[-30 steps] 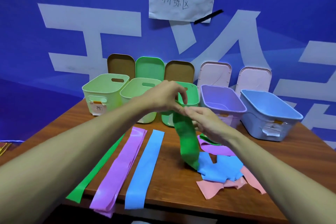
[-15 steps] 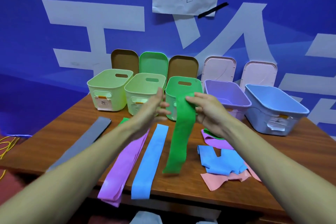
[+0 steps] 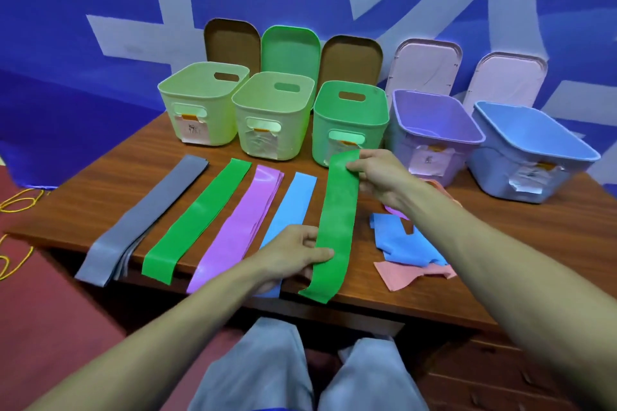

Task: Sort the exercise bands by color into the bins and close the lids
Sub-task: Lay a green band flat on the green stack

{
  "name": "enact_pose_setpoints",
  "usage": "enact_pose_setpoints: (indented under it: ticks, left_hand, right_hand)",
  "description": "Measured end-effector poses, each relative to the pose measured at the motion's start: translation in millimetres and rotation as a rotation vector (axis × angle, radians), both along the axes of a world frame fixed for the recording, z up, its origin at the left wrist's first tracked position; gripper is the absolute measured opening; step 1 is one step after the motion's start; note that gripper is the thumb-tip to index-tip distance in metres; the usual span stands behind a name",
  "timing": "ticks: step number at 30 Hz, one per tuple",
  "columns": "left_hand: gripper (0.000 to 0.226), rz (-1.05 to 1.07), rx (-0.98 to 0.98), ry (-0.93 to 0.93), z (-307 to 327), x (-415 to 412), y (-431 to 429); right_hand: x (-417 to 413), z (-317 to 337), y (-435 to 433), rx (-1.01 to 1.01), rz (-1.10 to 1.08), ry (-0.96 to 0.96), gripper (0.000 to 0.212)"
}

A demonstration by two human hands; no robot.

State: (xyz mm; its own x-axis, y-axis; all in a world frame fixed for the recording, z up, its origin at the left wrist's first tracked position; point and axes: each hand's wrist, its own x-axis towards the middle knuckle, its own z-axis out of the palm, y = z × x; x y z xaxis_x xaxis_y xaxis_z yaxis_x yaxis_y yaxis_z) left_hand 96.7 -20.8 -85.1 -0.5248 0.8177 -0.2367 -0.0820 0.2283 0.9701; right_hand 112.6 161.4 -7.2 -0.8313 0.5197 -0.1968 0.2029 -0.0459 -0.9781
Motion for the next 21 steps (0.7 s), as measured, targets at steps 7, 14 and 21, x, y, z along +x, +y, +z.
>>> enact_pose_setpoints:
  ticks: [7,14,21]
  left_hand:
    - [0.014,0.062,-0.185,0.138,-1,-2,7]
    - [0.065,-0.057,-0.520,0.677,3,-14,15]
    - [0.068,-0.332,-0.712,1.044,14,-22,19]
  right_hand:
    - [-27,-47,12,0.218,0.117,-0.141,0.012]
    - [-38,-71,25,0.744,0.185,-0.374,0.020]
    - [-41,-74,36,1.100,0.236,-0.508,0.038]
